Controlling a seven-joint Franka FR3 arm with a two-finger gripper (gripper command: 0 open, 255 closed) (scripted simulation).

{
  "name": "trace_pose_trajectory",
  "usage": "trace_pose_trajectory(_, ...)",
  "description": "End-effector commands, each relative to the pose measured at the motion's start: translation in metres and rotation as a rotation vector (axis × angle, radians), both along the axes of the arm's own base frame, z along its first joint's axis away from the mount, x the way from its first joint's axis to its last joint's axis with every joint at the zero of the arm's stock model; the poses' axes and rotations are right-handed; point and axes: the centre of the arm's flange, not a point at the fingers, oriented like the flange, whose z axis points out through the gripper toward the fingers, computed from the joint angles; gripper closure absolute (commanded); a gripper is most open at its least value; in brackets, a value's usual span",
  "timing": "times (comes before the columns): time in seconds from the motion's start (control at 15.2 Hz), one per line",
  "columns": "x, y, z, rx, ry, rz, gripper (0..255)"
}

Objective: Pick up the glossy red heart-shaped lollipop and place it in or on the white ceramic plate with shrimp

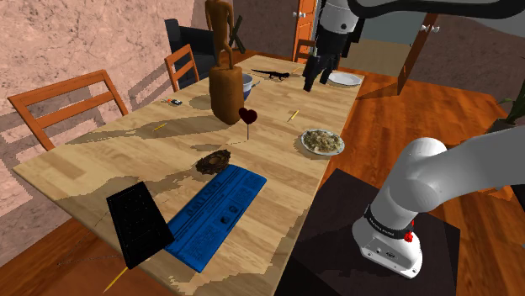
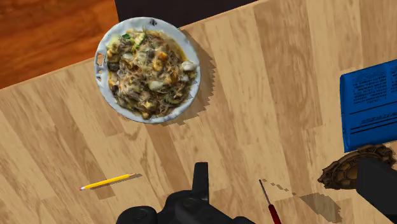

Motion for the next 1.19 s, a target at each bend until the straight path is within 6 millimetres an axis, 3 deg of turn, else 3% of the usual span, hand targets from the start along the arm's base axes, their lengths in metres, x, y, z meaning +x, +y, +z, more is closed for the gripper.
trace_pose_trajectory(0.0, 0.0, 0.0, 0.0, 0.0, 0.0, 0.0, 0)
trace_pose_trajectory(0.59, 0.085, 0.013, -0.06, -0.004, -0.124, 0.179, 0)
trace_pose_trajectory(1.12, 0.163, 0.037, -0.105, -0.007, -0.234, 0.338, 0)
